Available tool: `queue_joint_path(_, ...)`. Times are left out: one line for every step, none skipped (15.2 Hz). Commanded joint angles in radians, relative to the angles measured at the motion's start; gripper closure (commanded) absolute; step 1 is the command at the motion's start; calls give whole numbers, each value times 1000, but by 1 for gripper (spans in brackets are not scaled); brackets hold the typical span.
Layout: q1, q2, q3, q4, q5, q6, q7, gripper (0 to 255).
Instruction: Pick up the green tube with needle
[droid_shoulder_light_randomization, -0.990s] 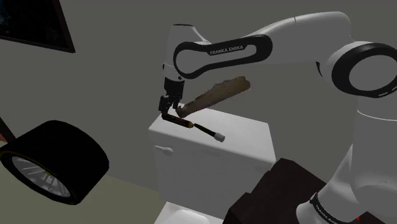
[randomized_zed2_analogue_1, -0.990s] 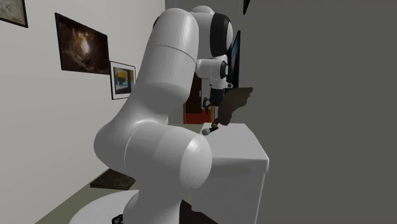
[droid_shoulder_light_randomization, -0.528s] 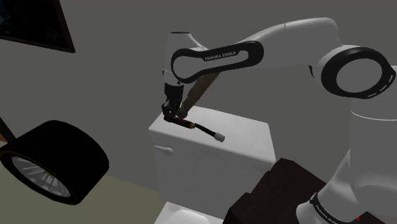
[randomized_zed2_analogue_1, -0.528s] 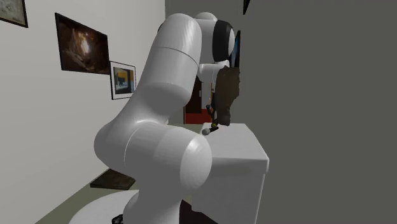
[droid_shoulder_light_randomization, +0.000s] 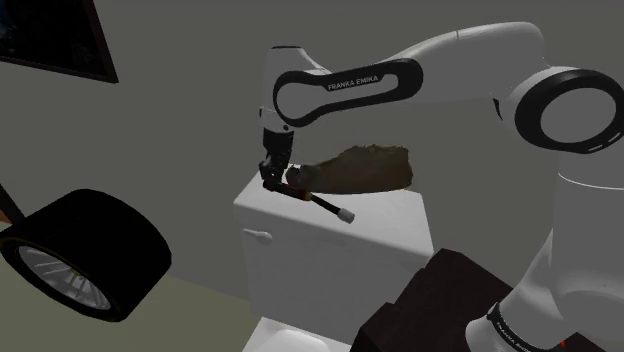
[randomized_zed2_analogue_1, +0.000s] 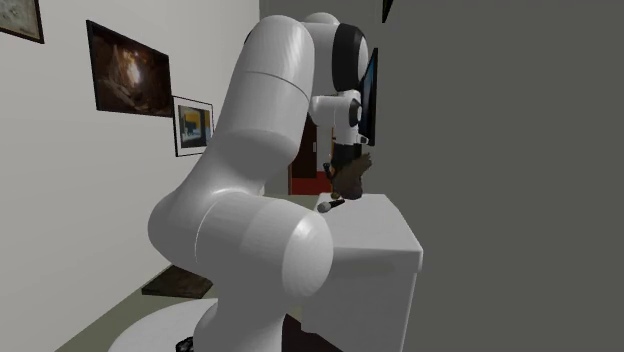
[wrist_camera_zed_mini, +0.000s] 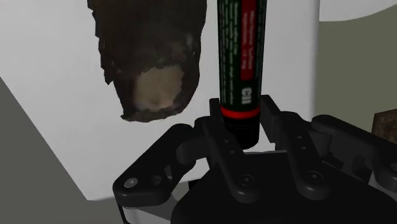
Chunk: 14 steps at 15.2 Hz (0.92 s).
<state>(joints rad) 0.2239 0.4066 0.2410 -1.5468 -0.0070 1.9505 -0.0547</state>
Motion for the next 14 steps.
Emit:
queue_joint_path(0, -4, 0, 22, 1, -29, 0, 255)
queue_joint_path(0, -7, 1, 32, 1, -41, 1, 255)
queue_joint_path(0, -9, 1, 43, 2, -53, 1, 255)
queue_joint_path(0, -11, 1, 53, 2, -66, 2, 255)
queue_joint_path(0, -13, 2, 64, 2, -78, 2, 255)
queue_joint_path(0, -14, 2, 75, 3, -91, 3, 255)
queue_joint_path(1, -16, 2, 87, 3, -104, 3, 255)
queue_joint_path(1, -17, 2, 99, 3, -117, 4, 255)
queue_joint_path(2, -18, 3, 111, 3, -130, 4, 255)
queue_joint_path(2, -18, 3, 124, 3, -143, 5, 255)
queue_joint_path(2, -18, 3, 137, 3, -156, 6, 255)
queue_joint_path(3, -18, 3, 150, 3, -170, 6, 255)
queue_joint_path(3, -19, 3, 152, 3, -172, 6, 255)
queue_joint_path(3, -18, 3, 152, 3, -172, 6, 255)
